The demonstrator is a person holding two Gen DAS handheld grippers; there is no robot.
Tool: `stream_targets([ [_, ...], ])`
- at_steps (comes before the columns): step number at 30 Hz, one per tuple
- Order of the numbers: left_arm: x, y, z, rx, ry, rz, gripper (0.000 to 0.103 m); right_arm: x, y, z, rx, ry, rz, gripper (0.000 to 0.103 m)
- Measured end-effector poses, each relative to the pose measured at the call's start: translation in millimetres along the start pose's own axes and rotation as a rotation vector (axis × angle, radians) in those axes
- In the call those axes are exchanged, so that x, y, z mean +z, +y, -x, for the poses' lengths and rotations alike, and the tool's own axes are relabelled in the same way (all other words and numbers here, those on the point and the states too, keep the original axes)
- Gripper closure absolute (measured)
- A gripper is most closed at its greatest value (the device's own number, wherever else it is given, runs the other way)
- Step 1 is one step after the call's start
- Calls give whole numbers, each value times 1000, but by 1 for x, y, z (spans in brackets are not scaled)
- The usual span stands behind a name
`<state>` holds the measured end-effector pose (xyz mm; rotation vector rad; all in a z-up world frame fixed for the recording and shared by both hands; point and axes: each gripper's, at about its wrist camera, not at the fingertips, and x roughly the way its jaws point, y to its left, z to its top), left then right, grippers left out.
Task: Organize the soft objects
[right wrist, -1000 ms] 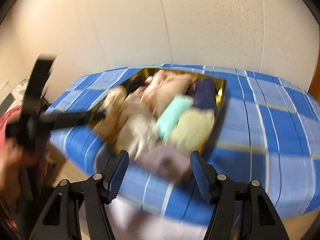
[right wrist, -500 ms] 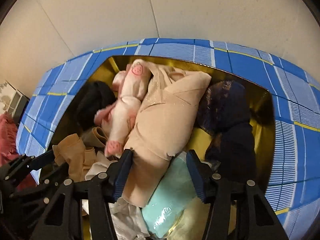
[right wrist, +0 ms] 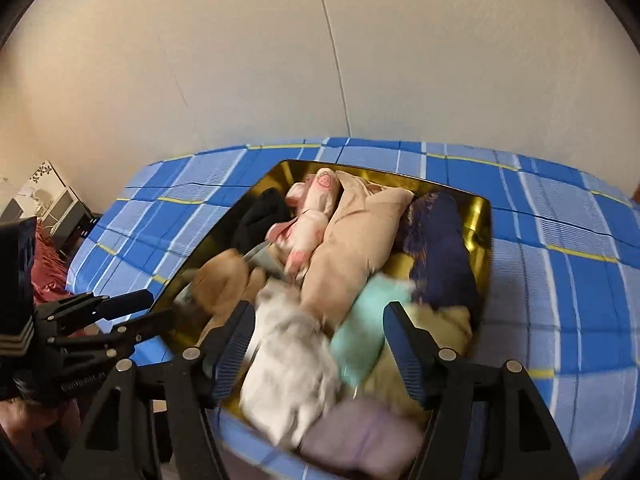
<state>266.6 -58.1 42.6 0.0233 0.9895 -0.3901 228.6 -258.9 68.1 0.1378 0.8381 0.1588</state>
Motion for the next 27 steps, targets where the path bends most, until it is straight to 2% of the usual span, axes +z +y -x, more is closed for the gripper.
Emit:
stream_targets([
  [2,-15,-2,16,-41,-38,25,58,-14,7,19,-11,-36,9,28],
  [3,-24,-5,25,-42,-62,35,58,-23,10,28,-28,-56,6,23],
  [5,-40,-14,39,-21,-94,37,57,-46,18,49,-53,-93,-8,8],
  [7,-62,-20,51,-56,-113,55,48,-64,20,59,-64,-108,-25,3],
  [9,-85,-24,60,-117,-119,71,48,-87,25,69,-87,-110,-40,0],
  [11,-105,-25,67,-124,-122,88,48,-107,29,73,-118,-91,-58,0],
  [13,-121,-26,75,-82,-124,112,48,-129,33,78,-144,-64,-88,0],
  [16,-138,-25,88,47,-131,153,48,-151,38,90,-180,-67,-108,0],
  [18,-146,-26,99,87,-155,160,48,-162,43,100,-225,-75,-106,0],
  [23,-158,-39,129,173,-228,120,48,-175,57,125,-317,-116,-96,0],
  [27,-164,-59,146,296,-264,69,48,-180,68,143,-313,-138,-118,0],
])
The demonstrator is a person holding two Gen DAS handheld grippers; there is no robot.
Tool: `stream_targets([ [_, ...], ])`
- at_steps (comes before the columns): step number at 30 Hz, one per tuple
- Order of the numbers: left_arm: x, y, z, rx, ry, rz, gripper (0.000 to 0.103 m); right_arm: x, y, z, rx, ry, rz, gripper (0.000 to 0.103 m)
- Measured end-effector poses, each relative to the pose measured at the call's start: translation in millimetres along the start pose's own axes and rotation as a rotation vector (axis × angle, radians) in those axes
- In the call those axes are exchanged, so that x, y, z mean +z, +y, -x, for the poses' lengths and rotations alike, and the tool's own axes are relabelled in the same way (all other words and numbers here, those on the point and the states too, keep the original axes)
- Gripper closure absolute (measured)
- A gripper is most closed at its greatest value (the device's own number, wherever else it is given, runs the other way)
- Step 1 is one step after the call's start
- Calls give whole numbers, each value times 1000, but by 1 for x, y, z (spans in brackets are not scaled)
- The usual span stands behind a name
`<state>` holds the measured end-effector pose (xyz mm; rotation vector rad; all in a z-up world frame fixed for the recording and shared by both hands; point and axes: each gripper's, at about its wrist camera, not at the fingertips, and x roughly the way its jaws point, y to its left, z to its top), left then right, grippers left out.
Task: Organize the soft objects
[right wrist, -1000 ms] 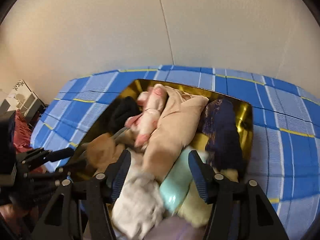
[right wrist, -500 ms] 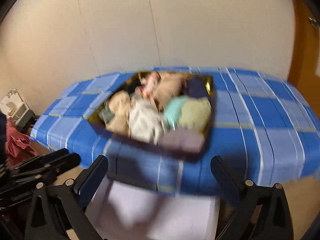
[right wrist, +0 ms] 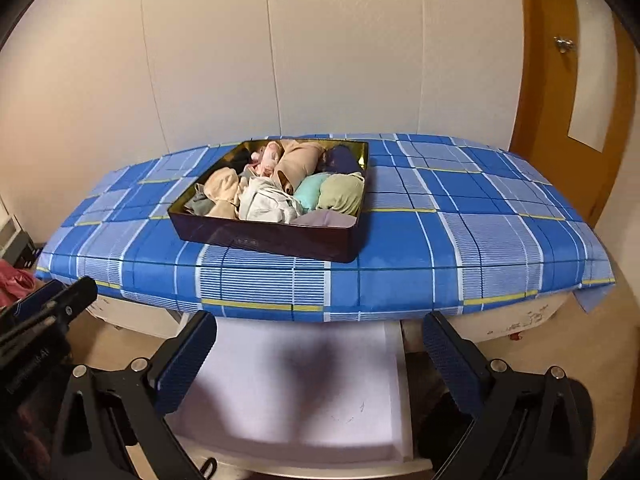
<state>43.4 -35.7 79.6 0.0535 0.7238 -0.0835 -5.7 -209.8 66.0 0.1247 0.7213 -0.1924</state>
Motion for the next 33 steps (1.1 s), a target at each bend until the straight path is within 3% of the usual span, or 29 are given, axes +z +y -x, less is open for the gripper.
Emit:
stream_targets([
  [4,-13,-10,21,71,-54,-73,48,-5,4,15,-5,-24,7,0],
  [10,-18,-12,22,14,22,-65,48,-10,-1,21,-21,-23,-24,0],
  [16,-23,-14,20,18,52,-62,48,-10,-6,25,-26,-29,-61,0],
  [33,-22,-18,27,29,40,-72,48,-12,8,24,-37,-14,-14,0],
])
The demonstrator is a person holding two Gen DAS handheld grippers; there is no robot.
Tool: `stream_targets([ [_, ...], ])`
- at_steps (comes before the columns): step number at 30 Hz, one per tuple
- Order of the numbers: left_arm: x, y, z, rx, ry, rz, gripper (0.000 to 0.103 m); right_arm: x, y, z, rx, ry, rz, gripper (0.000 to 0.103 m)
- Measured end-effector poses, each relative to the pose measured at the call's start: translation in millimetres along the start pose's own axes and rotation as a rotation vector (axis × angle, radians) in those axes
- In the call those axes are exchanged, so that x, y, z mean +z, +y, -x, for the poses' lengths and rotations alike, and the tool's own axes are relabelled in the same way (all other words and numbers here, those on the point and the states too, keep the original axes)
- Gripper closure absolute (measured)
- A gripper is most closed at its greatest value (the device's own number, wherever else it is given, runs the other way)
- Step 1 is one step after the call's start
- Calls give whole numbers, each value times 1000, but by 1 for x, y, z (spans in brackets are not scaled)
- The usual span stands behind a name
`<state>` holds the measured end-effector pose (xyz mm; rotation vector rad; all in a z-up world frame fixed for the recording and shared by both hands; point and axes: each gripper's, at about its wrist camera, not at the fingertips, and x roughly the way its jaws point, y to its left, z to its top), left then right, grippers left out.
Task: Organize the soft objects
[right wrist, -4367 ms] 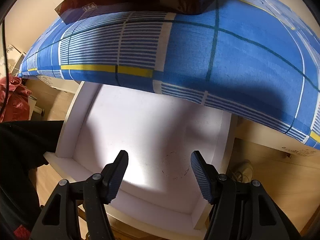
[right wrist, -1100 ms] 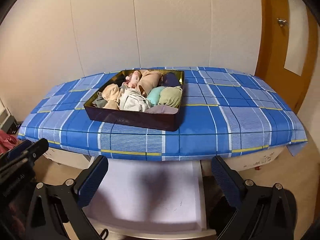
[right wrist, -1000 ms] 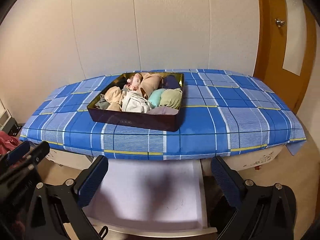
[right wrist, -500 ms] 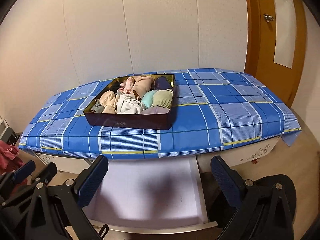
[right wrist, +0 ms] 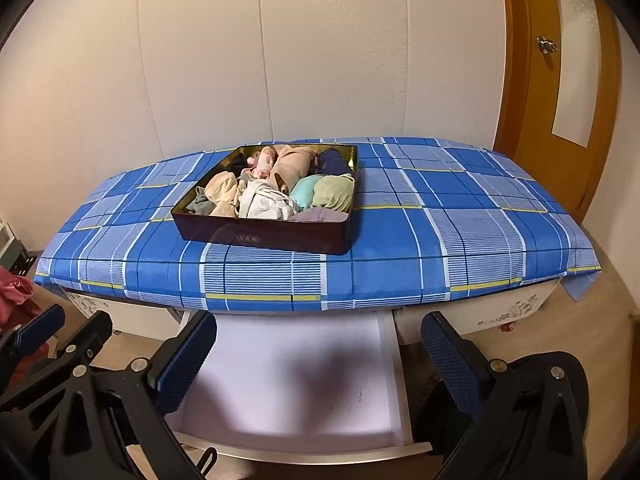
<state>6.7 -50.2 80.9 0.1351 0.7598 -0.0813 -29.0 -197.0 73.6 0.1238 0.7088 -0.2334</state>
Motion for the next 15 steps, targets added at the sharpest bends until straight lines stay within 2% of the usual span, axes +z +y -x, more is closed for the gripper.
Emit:
stream_targets([
  [15,-1,1,-3,-4,24,-4,48,-2,2,-2,1,16,5,0],
])
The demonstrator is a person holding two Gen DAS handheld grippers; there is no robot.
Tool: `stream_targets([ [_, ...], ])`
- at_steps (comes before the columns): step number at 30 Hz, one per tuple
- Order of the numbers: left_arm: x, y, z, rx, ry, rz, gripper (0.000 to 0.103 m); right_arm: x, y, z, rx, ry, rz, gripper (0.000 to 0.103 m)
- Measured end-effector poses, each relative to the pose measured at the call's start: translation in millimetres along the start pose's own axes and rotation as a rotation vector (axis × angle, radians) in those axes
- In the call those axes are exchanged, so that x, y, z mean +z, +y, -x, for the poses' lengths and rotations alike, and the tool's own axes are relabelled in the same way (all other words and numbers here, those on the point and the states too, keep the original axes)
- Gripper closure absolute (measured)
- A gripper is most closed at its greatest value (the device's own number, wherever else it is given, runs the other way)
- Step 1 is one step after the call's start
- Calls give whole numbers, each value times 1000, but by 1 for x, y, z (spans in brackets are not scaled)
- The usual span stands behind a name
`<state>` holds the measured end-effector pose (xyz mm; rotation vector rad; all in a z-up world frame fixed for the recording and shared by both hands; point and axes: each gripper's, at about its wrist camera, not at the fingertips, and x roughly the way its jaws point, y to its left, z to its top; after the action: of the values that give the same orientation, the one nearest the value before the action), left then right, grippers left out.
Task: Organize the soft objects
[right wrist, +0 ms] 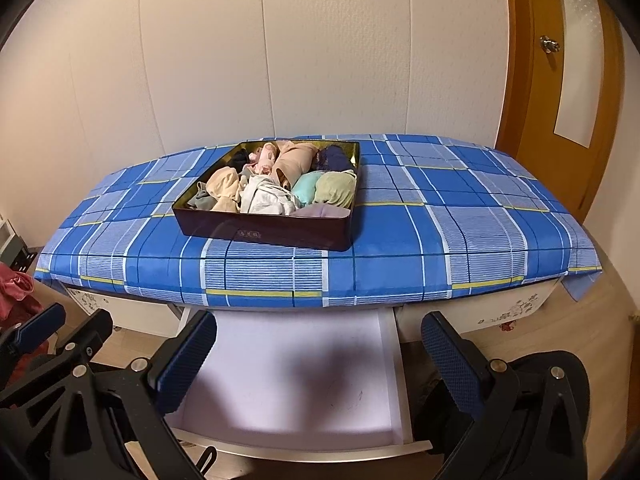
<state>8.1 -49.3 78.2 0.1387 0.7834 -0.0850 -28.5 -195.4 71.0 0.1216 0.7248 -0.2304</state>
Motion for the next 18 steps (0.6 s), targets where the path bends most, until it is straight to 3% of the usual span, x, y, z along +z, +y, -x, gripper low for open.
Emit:
stream_targets([
  [18,-1,0,-2,-6,17,9,48,-1,0,-3,-2,15,1,0],
])
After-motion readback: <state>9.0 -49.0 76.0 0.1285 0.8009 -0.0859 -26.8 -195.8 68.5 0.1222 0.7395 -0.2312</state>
